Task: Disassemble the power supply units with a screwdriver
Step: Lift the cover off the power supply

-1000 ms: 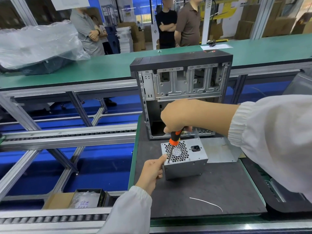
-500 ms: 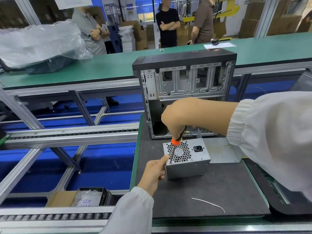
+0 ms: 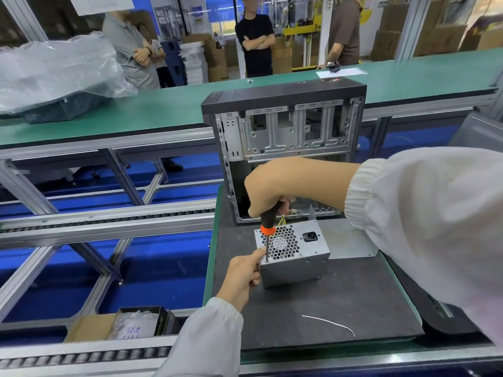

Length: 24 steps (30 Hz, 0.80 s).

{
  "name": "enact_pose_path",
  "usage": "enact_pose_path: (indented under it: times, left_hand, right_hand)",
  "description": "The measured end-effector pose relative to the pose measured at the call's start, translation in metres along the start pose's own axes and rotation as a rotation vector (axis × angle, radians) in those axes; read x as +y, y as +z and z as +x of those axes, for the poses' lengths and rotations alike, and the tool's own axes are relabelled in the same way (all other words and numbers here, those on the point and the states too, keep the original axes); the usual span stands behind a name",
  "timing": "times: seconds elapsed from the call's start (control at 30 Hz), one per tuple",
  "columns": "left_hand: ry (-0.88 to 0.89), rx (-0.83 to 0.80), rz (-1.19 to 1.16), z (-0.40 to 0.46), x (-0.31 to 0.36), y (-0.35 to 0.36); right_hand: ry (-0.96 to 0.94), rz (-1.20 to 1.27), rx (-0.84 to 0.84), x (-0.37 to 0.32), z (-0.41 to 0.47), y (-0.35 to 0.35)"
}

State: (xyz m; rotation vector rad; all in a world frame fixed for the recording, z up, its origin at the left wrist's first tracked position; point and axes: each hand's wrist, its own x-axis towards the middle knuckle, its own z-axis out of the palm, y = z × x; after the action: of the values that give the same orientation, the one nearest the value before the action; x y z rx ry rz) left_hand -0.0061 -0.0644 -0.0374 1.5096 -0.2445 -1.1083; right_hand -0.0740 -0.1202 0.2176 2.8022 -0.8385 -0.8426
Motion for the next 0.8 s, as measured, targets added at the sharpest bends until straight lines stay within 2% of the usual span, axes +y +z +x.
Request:
enact_pose_path:
  times: [0.07,0.3,0.43,0.63,0.7,0.73,0.8]
  left_hand:
    - [0.015,0.004,0.015,0.001,0.001,-0.001]
    - [-0.012,-0.003,-0.029,0.001,0.002,-0.001]
    - [-0.016,-0.03,-0.029,0.0,0.001,-0.002]
    - [-0.026,-0.035,-0.048,0.001,-0.001,-0.002]
    - [-0.032,-0.025,-0.045,0.002,-0.001,-0.002]
    - [-0.032,-0.022,-0.046,0.003,-0.002,-0.002]
    - [-0.023,-0.024,-0.046,0.004,-0.002,-0.003]
  right_hand:
    - [-0.029,-0.055,0.066,-0.003,0.005,0.003]
    - [-0.152,-0.345,0.112,0.0,0.002,0.008]
    - [-0.18,-0.512,0.219,0.002,-0.001,0.01]
    - [-0.303,-0.588,0.414,-0.006,0.001,0.016]
    - [-0.305,-0.581,0.377,-0.008,-0.002,0.013]
    - [-0.296,-0.528,0.303,-0.007,-0.001,0.01]
    - [-0.266,-0.266,0.089,-0.001,0.002,0.004]
